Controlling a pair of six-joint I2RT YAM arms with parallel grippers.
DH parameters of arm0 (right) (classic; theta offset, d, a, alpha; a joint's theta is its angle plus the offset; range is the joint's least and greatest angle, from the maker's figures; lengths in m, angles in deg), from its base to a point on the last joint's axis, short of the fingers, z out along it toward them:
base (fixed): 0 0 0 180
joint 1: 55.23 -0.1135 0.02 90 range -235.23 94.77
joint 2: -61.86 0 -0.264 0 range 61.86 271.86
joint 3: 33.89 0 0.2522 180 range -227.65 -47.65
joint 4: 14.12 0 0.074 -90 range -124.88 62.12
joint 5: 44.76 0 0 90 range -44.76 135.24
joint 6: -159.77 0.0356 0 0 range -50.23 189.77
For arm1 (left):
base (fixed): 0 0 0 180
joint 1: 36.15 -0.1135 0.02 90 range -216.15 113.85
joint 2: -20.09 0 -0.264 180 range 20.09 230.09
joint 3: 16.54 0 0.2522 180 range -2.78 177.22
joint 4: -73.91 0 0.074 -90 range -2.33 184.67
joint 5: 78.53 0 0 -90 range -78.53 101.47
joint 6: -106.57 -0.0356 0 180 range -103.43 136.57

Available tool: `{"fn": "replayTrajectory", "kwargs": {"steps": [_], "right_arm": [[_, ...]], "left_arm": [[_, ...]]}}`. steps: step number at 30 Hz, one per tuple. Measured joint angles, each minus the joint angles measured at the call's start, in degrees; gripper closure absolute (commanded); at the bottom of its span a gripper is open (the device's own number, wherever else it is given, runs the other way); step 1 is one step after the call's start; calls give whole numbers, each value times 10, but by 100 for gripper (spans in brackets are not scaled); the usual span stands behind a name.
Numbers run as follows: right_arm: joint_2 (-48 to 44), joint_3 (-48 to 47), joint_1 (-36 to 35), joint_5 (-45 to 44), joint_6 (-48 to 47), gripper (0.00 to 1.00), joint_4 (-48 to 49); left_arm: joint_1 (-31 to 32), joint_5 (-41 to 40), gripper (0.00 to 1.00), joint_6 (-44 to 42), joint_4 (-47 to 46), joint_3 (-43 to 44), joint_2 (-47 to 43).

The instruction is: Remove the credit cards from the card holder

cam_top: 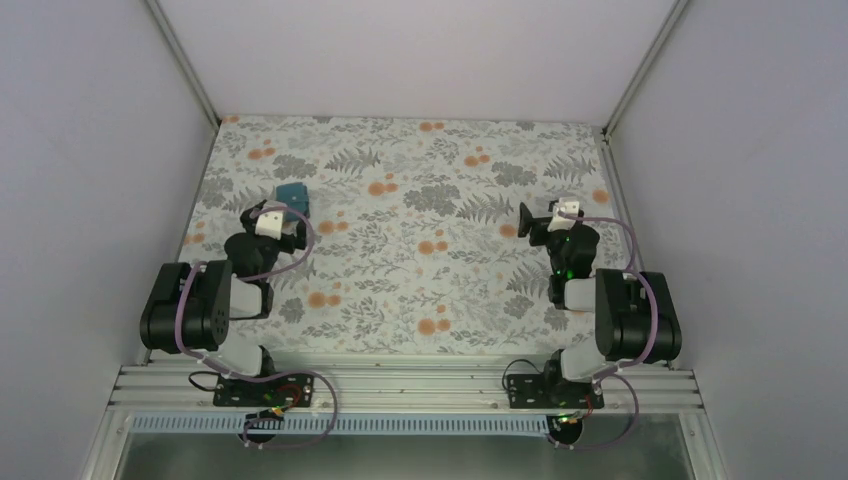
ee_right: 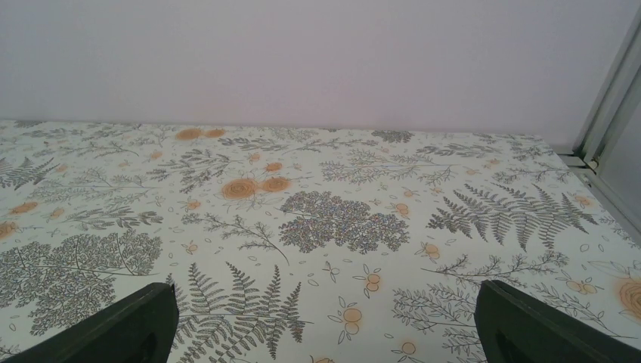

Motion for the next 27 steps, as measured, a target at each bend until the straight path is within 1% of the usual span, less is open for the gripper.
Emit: {"fn": "replayTrajectory", "kwargs": {"steps": [7,10,12,14,16,17,19,21,25,27], "right_arm": [[0,0,0,0,0,1,-2],[-15,-22,0,2,0,1,-54],[-41,-40,0,5,0,1,-91],[-85,-47,0,10,4,1,-110],[-131,-54,0,17,15,1,-128],[-145,-61,0,20,20,1,-137],[-165,-86,1,39,37,1,-170],[-174,-113,0,63,53,1,-207],[-191,-141,-1,102,96,1,-270],[-196,-150,-9,116,118,1,-301]], "left_arm": [[0,0,0,0,0,0,0],[0,0,0,0,0,0,0],[0,0,0,0,0,0,0],[0,0,0,0,0,0,0],[0,2,0,0,22,5,-7],[0,5,0,0,46,13,-15],[-5,26,0,6,163,71,-44],[-15,60,0,15,287,169,-64],[-40,113,0,24,479,340,-85],[-60,136,0,30,581,414,-81]]}}
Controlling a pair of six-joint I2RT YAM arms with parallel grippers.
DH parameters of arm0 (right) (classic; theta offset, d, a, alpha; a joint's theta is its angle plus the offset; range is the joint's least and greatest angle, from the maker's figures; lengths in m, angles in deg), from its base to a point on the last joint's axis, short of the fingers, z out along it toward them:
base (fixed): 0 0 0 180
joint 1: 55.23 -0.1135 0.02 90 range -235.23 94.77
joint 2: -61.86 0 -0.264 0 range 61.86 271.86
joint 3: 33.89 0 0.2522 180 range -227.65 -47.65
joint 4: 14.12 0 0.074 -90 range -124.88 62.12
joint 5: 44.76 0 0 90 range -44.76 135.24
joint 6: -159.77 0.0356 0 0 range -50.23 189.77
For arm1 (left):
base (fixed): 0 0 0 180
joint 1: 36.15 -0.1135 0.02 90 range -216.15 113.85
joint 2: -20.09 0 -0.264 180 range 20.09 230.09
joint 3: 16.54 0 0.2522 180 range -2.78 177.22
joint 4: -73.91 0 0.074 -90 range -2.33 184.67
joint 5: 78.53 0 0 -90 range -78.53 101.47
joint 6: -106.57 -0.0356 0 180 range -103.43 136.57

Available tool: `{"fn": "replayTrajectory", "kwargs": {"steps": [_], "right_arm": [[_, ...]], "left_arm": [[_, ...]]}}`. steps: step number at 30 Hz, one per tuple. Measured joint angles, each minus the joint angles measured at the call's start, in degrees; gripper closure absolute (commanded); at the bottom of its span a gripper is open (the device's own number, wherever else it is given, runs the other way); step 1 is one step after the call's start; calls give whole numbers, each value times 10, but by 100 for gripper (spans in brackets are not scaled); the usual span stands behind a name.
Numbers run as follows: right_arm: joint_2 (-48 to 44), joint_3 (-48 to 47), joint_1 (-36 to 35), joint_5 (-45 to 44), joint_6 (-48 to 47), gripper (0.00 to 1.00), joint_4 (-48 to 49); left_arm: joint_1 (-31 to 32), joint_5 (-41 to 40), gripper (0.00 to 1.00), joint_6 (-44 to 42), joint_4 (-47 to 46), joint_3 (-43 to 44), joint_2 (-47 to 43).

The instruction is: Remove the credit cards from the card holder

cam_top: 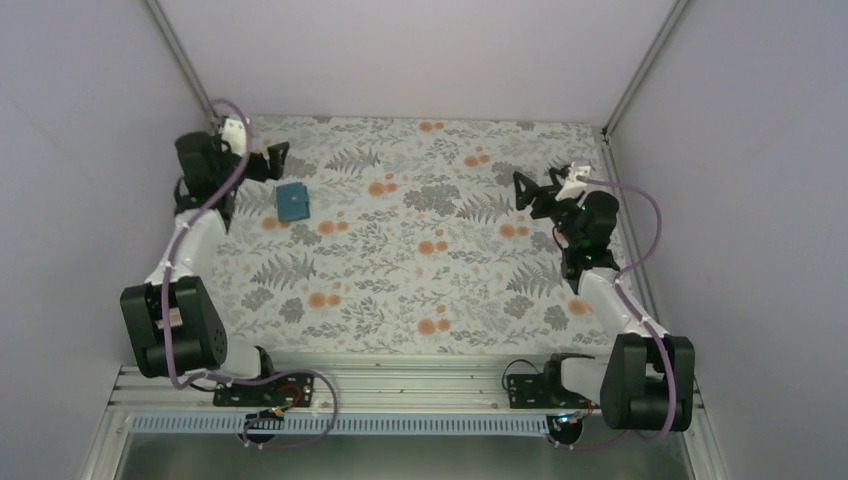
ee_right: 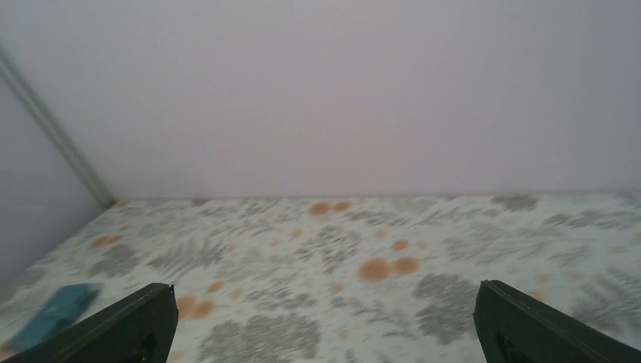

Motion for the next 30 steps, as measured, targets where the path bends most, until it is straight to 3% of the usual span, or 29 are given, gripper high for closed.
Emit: {"fn": "replayTrajectory", "kwargs": {"steps": [6,12,17,22,30], "right_arm": [[33,-72,-110,-2,34,1,-105],[127,-163,-215,-9,69,1,-167],[261,-276,-279,17,133,8,-188],[476,-508,-326,57,226,14,-220],[687,-720,-391,55,379,24,-241]], "left_arm": [[-87,89,0,-3,273,184,146],[-121,134,4,-6,407,179,280],[-114,145,14,-6,421,182,307],[-114,152,15,-5,408,190,332],[-109,171,21,0,391,239,392]]}}
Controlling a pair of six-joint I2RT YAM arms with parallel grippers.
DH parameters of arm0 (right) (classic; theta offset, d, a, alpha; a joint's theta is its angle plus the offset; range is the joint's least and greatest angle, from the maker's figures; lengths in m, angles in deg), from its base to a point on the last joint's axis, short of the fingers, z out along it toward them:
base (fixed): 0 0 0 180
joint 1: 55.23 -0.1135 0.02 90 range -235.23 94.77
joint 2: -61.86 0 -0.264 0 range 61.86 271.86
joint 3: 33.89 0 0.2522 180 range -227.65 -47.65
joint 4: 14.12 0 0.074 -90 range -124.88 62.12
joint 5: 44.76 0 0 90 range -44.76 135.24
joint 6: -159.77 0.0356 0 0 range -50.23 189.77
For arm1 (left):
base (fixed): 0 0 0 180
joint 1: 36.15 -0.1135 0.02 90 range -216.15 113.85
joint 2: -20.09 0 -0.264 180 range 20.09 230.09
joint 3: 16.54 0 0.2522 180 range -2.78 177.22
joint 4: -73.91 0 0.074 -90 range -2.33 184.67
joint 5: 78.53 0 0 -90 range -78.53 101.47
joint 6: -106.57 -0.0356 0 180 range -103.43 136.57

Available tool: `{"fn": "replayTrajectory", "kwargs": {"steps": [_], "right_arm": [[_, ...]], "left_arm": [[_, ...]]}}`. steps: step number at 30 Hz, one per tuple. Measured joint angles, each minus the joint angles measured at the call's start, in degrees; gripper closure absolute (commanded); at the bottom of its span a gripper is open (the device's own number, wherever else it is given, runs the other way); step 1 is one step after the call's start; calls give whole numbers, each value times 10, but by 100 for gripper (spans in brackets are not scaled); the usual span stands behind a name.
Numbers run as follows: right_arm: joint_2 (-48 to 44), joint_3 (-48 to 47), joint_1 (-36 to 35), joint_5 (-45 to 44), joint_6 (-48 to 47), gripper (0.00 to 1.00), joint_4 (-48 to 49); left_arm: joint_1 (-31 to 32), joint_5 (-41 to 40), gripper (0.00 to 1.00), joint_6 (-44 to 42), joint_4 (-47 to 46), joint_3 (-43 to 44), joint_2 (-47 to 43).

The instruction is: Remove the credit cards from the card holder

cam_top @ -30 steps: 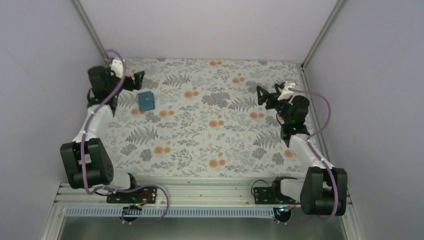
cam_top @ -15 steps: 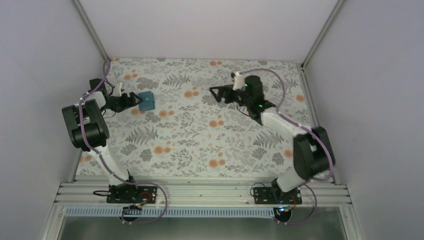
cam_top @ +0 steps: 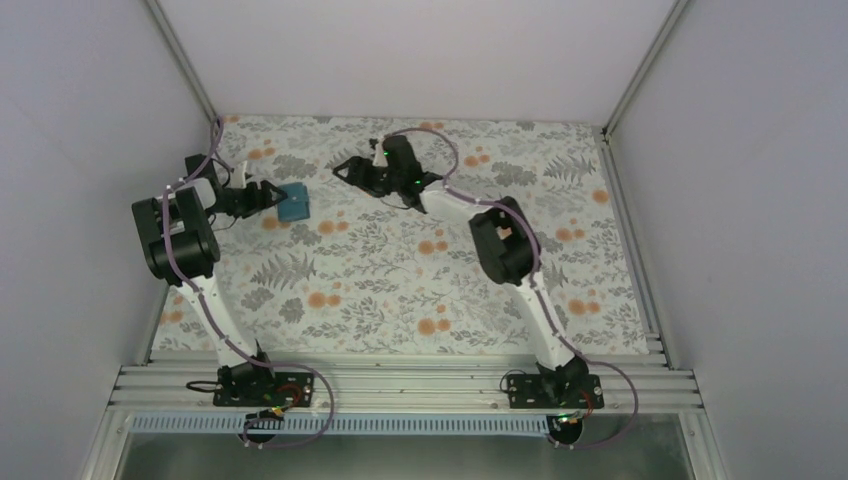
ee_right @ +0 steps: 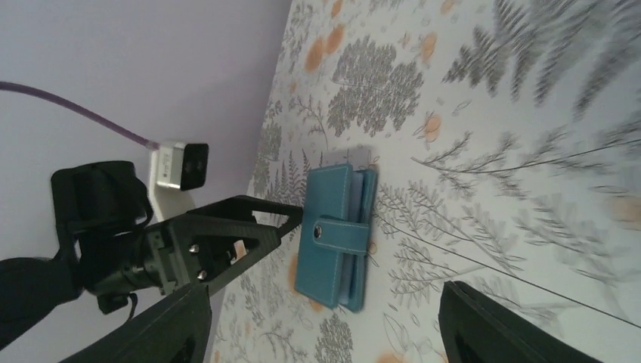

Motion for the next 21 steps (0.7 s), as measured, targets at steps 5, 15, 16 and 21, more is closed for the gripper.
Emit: {"fn": "replayTrajectory", "kwargs": {"steps": [5,15,16,21], "right_arm": [[134,-144,-38,-10,108,35,-24],[273,-299,-80,-17,292,49,0],[279,-304,-83,-14,306,51,9],[292,-312,-88,-15,340,57,32]], "left_arm": [[2,12,22,-1,-12,5,9],[2,63,35,-12,-36,-15,20],[2,68,35,-13,-36,-15,21],[2,84,52,-16,-39,-23,21]]}}
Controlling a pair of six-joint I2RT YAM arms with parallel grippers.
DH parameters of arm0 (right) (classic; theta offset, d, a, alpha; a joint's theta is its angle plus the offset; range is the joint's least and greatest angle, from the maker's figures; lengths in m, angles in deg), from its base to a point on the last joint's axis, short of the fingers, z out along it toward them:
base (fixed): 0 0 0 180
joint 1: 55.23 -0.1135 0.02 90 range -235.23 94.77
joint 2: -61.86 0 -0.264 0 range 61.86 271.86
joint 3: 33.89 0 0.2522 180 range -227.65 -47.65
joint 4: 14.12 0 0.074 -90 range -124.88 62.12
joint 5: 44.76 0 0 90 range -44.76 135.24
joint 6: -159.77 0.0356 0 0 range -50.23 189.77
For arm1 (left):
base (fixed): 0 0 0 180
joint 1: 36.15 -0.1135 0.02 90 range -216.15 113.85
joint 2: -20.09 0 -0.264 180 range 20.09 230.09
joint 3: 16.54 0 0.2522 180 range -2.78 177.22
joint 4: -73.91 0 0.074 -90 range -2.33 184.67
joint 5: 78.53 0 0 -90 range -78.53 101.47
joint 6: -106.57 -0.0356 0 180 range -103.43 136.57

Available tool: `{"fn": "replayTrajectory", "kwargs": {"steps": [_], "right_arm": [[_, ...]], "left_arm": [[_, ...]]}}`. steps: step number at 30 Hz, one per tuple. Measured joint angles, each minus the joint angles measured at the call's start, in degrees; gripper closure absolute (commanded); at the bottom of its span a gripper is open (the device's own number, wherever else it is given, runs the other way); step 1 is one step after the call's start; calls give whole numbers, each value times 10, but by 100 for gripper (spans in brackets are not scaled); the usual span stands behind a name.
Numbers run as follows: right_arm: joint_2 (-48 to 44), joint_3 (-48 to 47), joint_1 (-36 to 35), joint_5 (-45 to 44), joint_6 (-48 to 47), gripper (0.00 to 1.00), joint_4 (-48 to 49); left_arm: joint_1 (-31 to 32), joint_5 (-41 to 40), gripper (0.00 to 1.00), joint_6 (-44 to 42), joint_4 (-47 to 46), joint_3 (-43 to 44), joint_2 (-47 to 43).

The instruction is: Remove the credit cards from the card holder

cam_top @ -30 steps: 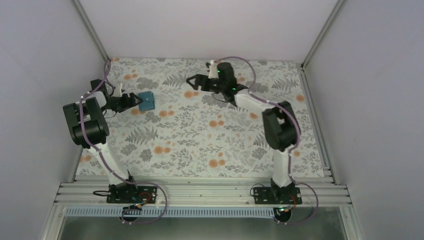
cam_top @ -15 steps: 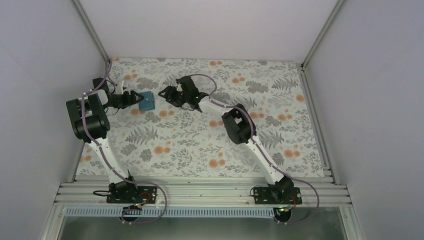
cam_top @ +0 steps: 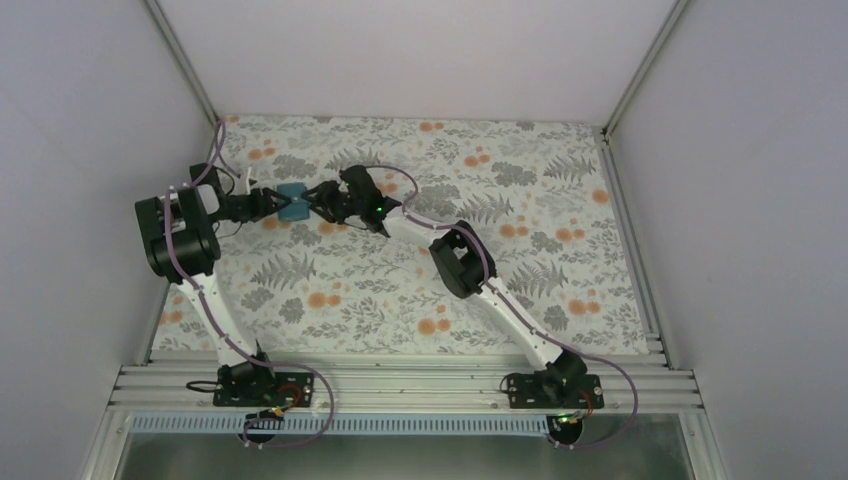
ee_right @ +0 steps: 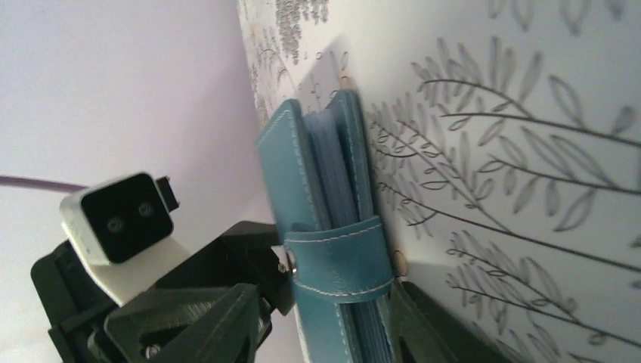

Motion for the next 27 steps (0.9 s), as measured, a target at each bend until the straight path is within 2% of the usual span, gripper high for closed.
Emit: {"fn": "replayTrajectory", "kwargs": {"steps": [2,7,8,13,17,21,27], "right_arm": [[0,-1,0,-1,0,60,-3],[0,-4,-1,-5,-5,63,-14],[0,-5,0,-6,-5,63,-17],[0,-6,0,-6,-17,60,-22],[-31,23,3,-1,-82,54,-51],[-163,155,9,-25,-196,50,-117],[-454,344,39,-87,-375,49,-150]], "left_arm": [[0,5,59,0,-2,-9,0],[12,17,94,1,-3,-35,-4],[12,23,97,4,-2,-35,-5],[15,32,98,0,8,-33,-22],[16,14,98,-9,34,-38,-49],[19,-16,98,-24,63,-43,-124],[49,-77,98,-50,97,-42,-288]]}}
